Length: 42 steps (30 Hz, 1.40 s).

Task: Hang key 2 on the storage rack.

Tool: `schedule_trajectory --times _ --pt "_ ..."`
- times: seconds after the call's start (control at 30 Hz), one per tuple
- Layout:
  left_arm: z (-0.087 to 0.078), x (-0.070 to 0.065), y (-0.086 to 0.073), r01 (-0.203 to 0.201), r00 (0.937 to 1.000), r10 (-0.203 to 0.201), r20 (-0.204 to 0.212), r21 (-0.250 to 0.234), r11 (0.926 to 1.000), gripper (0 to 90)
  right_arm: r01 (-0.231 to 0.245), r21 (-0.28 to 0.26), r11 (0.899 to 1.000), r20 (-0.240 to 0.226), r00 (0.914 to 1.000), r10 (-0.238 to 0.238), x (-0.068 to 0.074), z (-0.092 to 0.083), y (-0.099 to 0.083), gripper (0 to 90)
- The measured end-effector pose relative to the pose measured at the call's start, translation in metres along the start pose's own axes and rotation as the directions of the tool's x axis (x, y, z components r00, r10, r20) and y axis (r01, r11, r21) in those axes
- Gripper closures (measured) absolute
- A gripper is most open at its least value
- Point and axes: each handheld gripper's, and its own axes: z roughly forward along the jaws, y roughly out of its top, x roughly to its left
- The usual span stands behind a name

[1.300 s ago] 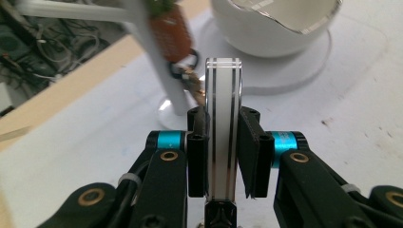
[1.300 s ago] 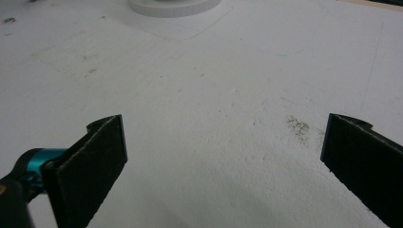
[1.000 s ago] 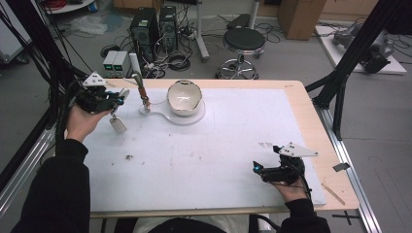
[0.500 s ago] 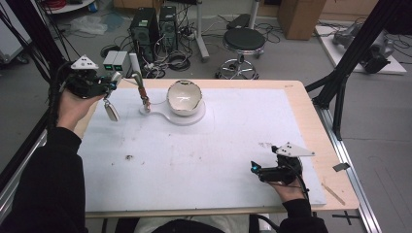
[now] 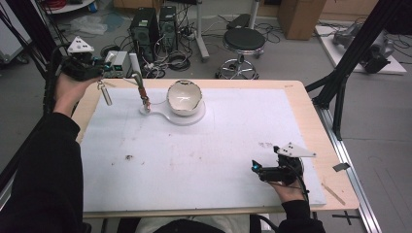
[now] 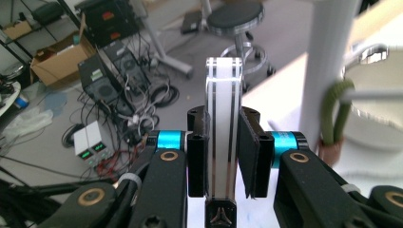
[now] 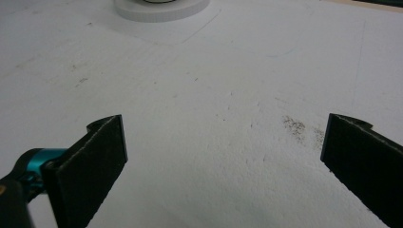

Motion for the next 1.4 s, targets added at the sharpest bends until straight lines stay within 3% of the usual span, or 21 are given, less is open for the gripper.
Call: schedule_trajectory --times 0.17,0.33,0.47,0.63,0.77,0.87,1.0,1.1,1.3,1.4 --pt "0.003 0.009 0.004 0.014 0.9995 -0.015 -0.028 -0.038 0.9992 74.9 -0.001 -0.008 1.000 0.013 0.9999 0.001 0.000 -0.001 0.000 0.6" --pt "0.016 0.009 0.005 0.018 0.9998 -0.019 -0.012 -0.032 0.9993 74.9 -0.004 0.001 1.000 0.020 0.9998 0.004 0.001 -0.001 -0.002 0.6" --pt "0.022 0.004 0.010 -0.006 0.9999 0.005 -0.013 -0.068 0.9977 74.9 0.001 0.014 1.000 0.030 0.9996 -0.001 0.002 -0.003 -0.005 0.6" --pt "0.028 -0.001 0.011 -0.009 0.9996 0.012 0.027 -0.083 0.9965 74.9 -0.010 0.017 1.000 0.035 0.9993 0.010 0.001 -0.006 -0.008 0.6" --pt "0.026 -0.006 0.014 -0.017 0.9989 0.021 0.042 -0.091 0.9957 74.9 -0.005 0.016 1.000 0.031 0.9995 0.005 0.001 -0.006 -0.008 0.6" --pt "0.023 -0.008 0.017 -0.014 0.9987 0.020 0.048 -0.125 0.9921 74.9 -0.004 0.020 1.000 0.030 0.9995 0.004 0.002 -0.005 -0.008 0.6" --pt "0.027 -0.013 0.018 -0.009 0.9979 0.017 0.063 -0.116 0.9932 74.9 -0.011 0.015 1.000 0.033 0.9994 0.010 0.002 -0.004 -0.007 0.6" --pt "0.034 -0.019 0.018 -0.039 0.9975 0.044 0.056 -0.092 0.9950 74.8 -0.006 0.010 1.000 0.030 0.9995 0.005 0.003 -0.003 -0.005 0.6" --pt "0.037 -0.026 0.021 -0.018 0.9971 0.027 0.071 -0.126 0.9918 74.9 -0.008 0.002 1.000 0.030 0.9995 0.008 0.000 -0.004 -0.006 0.6" --pt "0.037 -0.025 0.020 0.011 0.9957 0.000 0.092 -0.123 0.9923 74.9 -0.012 -0.006 1.000 0.032 0.9994 0.012 -0.001 -0.005 -0.006 0.6"
